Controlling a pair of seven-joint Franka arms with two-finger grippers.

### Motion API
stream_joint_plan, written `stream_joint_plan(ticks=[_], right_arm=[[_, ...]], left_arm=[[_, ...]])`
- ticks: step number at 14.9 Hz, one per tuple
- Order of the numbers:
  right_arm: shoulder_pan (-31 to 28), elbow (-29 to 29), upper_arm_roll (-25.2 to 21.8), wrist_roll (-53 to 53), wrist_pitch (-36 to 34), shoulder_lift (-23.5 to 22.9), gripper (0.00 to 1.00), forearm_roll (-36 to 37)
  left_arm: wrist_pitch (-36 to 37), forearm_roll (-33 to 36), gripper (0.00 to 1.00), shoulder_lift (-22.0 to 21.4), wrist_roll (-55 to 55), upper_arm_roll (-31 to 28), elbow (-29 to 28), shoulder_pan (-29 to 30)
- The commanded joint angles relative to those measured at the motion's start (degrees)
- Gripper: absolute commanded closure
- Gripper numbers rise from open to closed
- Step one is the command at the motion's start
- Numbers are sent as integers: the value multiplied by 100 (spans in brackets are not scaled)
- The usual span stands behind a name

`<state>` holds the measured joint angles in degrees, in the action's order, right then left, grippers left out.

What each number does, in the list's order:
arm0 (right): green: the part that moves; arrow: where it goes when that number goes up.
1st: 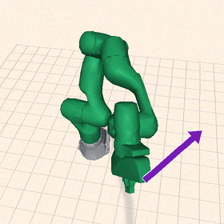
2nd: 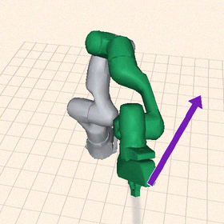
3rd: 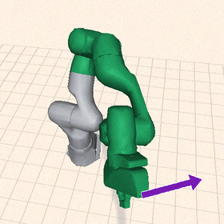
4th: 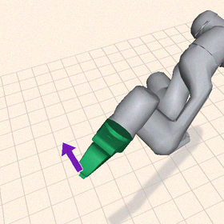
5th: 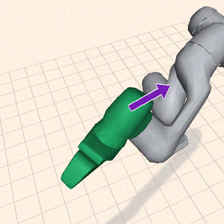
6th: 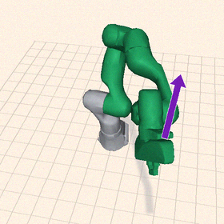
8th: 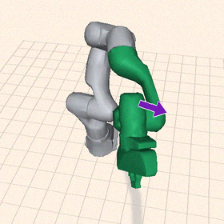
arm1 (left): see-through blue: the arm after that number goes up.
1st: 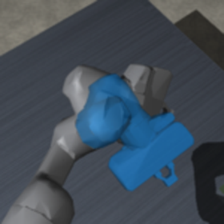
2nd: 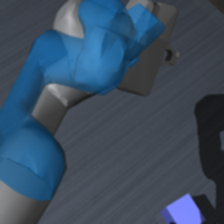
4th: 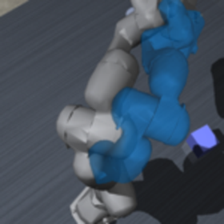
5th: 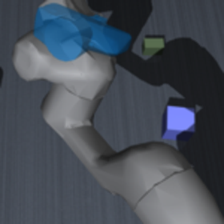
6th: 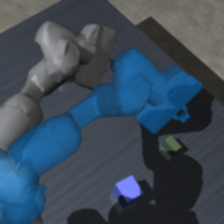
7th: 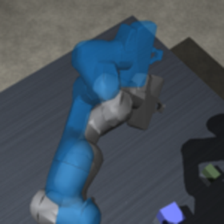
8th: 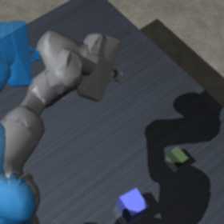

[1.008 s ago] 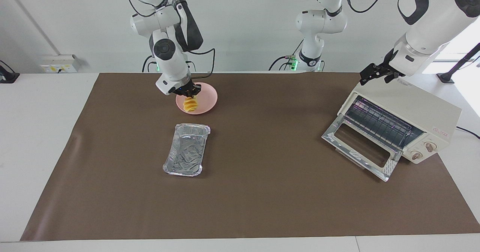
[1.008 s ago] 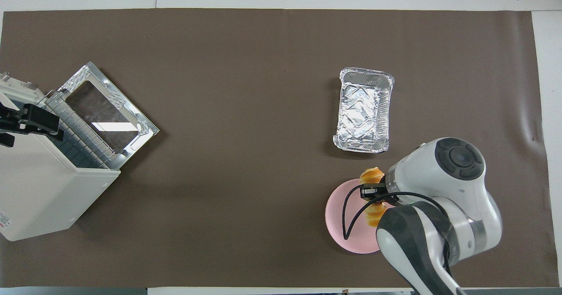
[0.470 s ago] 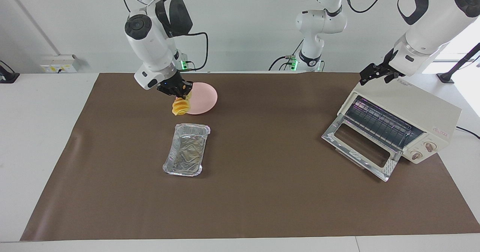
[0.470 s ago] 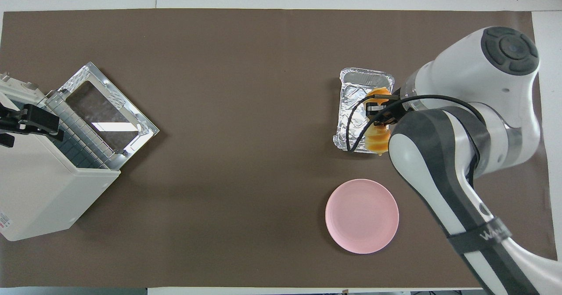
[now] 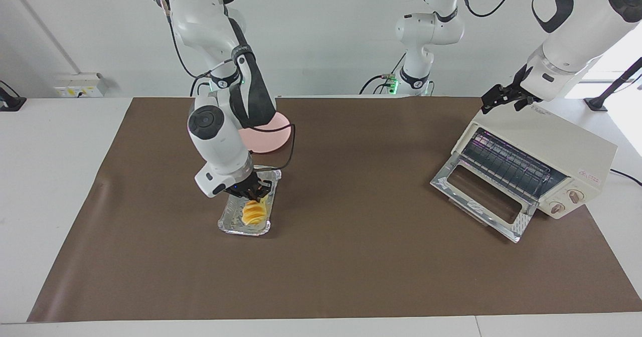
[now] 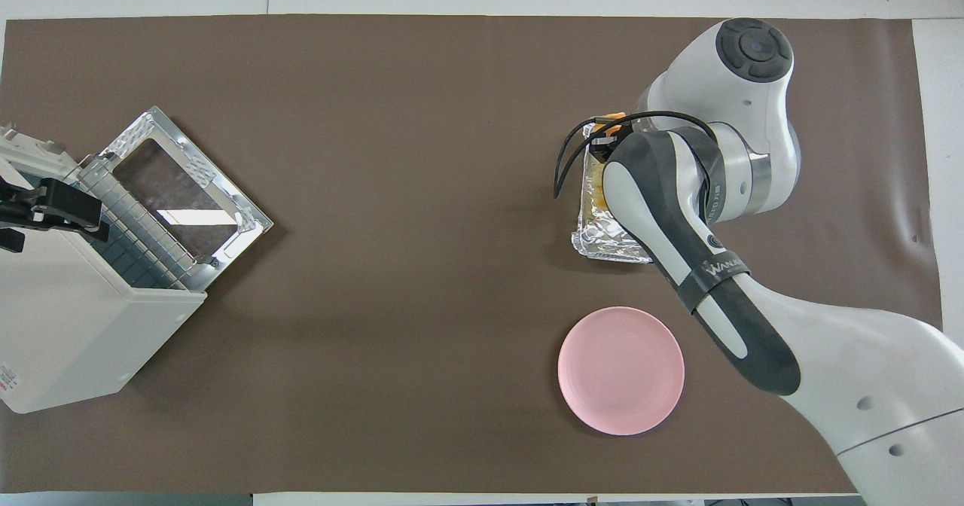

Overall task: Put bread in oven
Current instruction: 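Carry the bread rolls with the right gripper into the foil tray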

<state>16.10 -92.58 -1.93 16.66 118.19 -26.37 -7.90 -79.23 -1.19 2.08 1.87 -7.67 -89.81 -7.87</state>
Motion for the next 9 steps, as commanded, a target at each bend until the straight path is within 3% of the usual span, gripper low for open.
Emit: stream_joint_plan(ticks=[1, 4, 5, 6, 7, 8, 9], right_arm=[[-46, -532, 44, -181, 432, 114, 100, 17], [-46, -840, 52, -190, 757, 158, 96, -18], [-46, -884, 44, -207, 819, 158, 85, -18], [-55, -876, 44, -216, 820, 158, 62, -18], [-81, -832, 44, -286, 802, 149, 13, -10], [-133, -736, 44, -435, 724, 149, 0, 25], [-212, -535, 35, -575, 506, 149, 0, 69]], left_arm=[[-110, 101, 0, -147, 7, 38, -142, 49], [-110, 101, 0, -147, 7, 38, -142, 49], [-110, 101, 0, -147, 7, 38, -142, 49], [-110, 101, 0, -147, 7, 38, -142, 49], [-110, 101, 0, -147, 7, 38, -142, 49], [-102, 101, 0, -147, 7, 38, -142, 49], [-110, 101, 0, -147, 7, 38, -142, 49]])
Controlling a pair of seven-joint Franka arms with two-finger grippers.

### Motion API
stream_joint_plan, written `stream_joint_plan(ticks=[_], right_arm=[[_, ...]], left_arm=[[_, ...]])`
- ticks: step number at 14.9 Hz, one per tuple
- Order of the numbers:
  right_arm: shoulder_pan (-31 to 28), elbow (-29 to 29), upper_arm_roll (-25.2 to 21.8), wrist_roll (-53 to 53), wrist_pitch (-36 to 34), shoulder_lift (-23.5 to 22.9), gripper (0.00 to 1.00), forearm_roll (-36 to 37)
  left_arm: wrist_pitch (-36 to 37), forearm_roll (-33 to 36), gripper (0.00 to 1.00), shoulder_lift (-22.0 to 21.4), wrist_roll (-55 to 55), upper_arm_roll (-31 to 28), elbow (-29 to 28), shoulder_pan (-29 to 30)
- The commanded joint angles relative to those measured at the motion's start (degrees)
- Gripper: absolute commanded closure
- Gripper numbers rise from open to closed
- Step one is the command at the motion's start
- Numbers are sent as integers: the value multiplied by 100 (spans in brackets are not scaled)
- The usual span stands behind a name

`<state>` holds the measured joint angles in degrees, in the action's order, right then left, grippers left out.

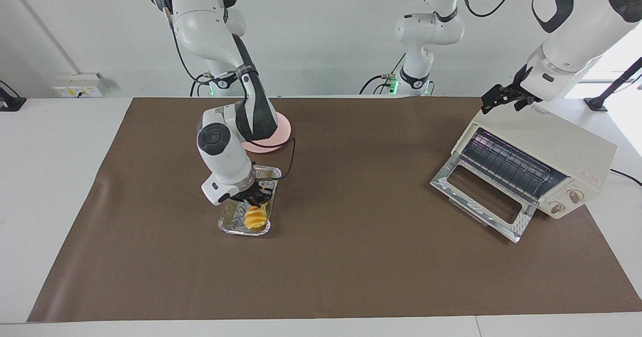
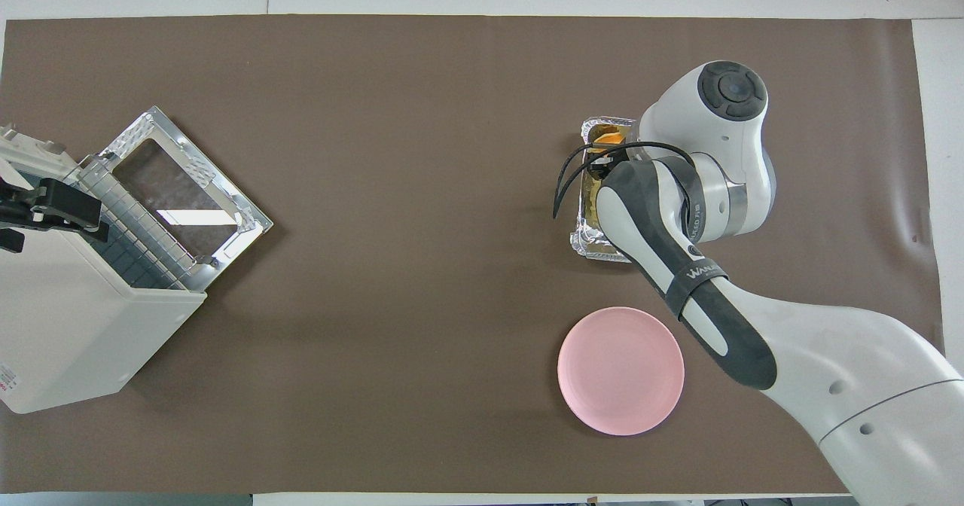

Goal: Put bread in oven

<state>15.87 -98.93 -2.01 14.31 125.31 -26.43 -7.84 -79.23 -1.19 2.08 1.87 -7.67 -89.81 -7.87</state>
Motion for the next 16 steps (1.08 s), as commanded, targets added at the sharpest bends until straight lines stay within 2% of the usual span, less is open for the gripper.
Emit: stream_joint_plan(ticks=[1, 3, 5, 7, 10, 11, 12, 13, 15, 16], right_arm=[[-250, 432, 43, -420, -575, 95, 0, 81], [-391, 926, 43, -482, -1139, 50, 0, 90], [-558, 841, 52, -604, -1220, 112, 0, 64], [-751, 377, 52, -623, -1203, 278, 0, -33], [-830, -643, 60, -596, -633, 595, 0, -129], [-918, -828, 61, -640, -492, 647, 5, -286], [-936, -865, 61, -675, -490, 657, 16, -427], [-945, -891, 52, -693, -517, 665, 35, -524], [-945, -997, 52, -693, -473, 709, 81, -578], [-936, -1006, 52, -702, -473, 718, 100, -587]], left_arm=[[-110, 101, 0, -147, 7, 38, -142, 49], [-110, 101, 0, -147, 7, 38, -142, 49], [-110, 101, 0, -147, 7, 38, -142, 49], [-110, 101, 0, -147, 15, 38, -142, 49], [-110, 101, 0, -147, 7, 38, -142, 49], [-110, 101, 0, -147, 7, 38, -142, 49], [-110, 101, 0, -147, 7, 38, -142, 49], [-110, 101, 0, -147, 7, 38, -142, 49], [-101, 101, 0, -147, 7, 38, -142, 49], [-110, 101, 0, -147, 7, 38, -142, 49]])
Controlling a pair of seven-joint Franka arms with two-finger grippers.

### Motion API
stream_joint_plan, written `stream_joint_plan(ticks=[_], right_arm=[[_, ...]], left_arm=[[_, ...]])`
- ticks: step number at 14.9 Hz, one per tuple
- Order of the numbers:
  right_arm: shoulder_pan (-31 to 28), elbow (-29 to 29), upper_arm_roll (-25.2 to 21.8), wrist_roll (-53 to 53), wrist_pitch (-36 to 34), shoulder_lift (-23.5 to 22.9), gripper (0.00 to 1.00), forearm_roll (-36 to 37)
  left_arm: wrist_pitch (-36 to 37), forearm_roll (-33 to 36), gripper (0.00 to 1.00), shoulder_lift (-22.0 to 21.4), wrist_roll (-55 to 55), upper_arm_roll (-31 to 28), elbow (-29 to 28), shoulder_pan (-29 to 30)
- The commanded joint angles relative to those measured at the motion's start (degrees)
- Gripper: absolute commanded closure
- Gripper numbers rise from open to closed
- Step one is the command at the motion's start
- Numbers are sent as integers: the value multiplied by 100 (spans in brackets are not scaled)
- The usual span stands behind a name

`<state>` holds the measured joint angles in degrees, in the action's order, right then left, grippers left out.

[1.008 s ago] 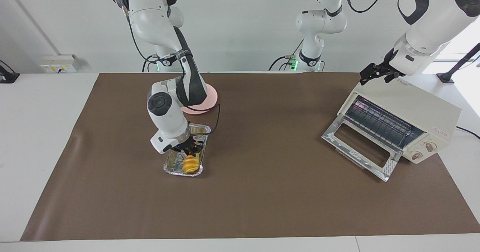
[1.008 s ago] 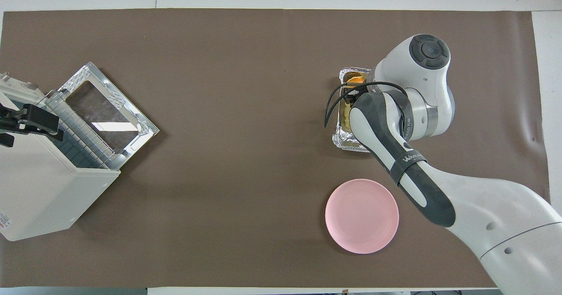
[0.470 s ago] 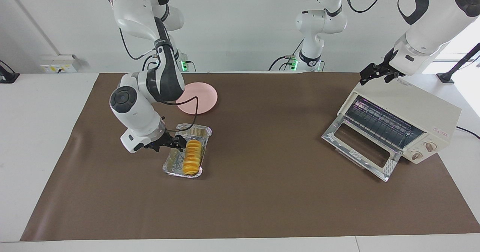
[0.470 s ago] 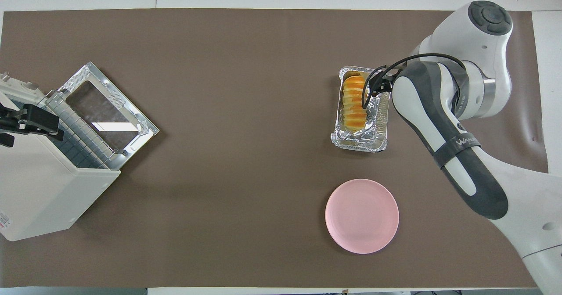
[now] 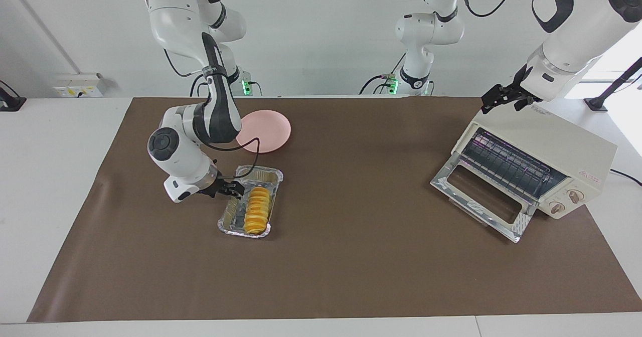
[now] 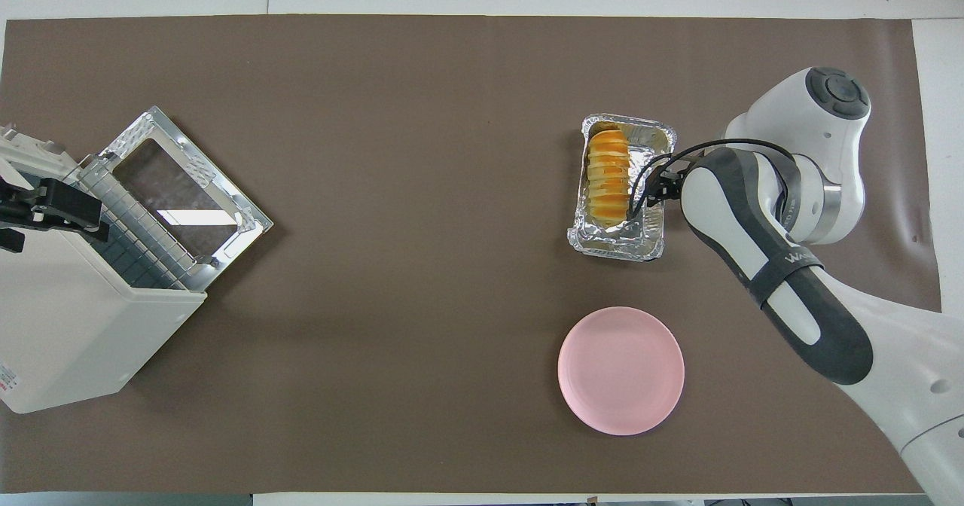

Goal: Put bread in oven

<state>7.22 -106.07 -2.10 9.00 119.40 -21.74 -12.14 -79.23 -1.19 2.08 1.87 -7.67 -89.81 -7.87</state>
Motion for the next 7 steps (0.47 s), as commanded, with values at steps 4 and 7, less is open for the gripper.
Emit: stream_joint_plan(ticks=[4, 7], right_arm=[[-72, -283, 70, -364, 127, 249, 100, -157], [-72, -222, 70, -364, 145, 231, 100, -166]], left_arm=[[-110, 101, 0, -146, 7, 38, -142, 49], [-110, 101, 0, -146, 7, 38, -142, 49]])
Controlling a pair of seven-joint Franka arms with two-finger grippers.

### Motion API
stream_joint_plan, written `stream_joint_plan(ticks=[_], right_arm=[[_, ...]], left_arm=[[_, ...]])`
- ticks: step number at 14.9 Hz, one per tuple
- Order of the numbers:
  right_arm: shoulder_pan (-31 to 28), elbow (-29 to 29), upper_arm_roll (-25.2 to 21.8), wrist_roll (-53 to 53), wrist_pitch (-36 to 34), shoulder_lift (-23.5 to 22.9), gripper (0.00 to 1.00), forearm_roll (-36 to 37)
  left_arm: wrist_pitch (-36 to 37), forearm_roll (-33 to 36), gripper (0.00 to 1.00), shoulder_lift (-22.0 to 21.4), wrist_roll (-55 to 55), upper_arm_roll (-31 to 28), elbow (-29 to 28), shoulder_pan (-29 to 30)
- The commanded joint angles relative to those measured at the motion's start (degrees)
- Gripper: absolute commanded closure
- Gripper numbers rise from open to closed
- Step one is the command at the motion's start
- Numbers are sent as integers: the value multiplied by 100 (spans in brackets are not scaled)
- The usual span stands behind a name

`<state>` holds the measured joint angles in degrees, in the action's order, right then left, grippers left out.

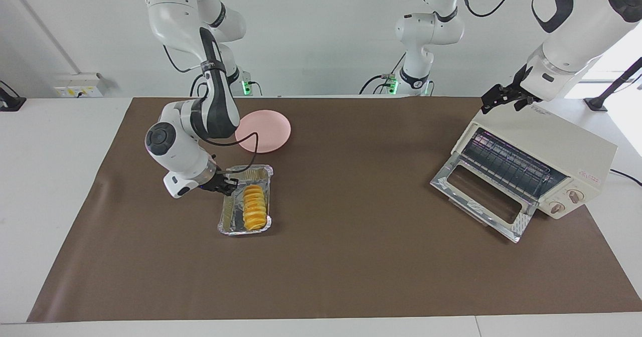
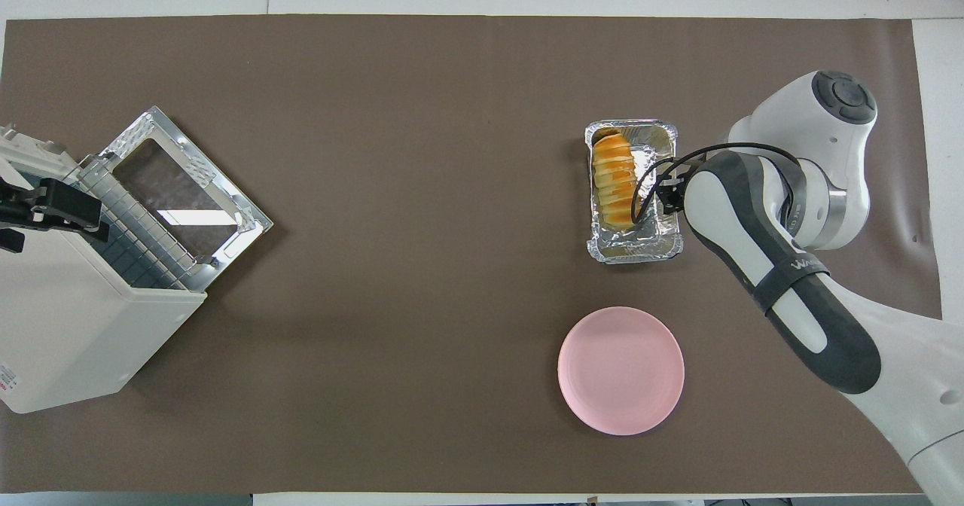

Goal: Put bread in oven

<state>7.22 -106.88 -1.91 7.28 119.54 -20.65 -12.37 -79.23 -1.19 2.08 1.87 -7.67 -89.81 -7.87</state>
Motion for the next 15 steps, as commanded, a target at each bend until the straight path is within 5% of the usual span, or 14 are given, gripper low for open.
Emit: stream_joint_plan(ticks=[1, 7, 10, 15], right_arm=[[-63, -44, 67, -192, 113, 106, 100, -195], [840, 1914, 94, 622, -572, -351, 100, -389], [1894, 2057, 77, 1633, -179, -579, 100, -310], [2616, 2295, 103, 2224, 883, -1168, 100, -397]], left_arm=[[-110, 101, 0, -146, 7, 38, -142, 49], [-110, 101, 0, -146, 7, 38, -142, 49], [-110, 101, 0, -146, 7, 38, -142, 49], [-110, 101, 0, -146, 7, 38, -142, 49]])
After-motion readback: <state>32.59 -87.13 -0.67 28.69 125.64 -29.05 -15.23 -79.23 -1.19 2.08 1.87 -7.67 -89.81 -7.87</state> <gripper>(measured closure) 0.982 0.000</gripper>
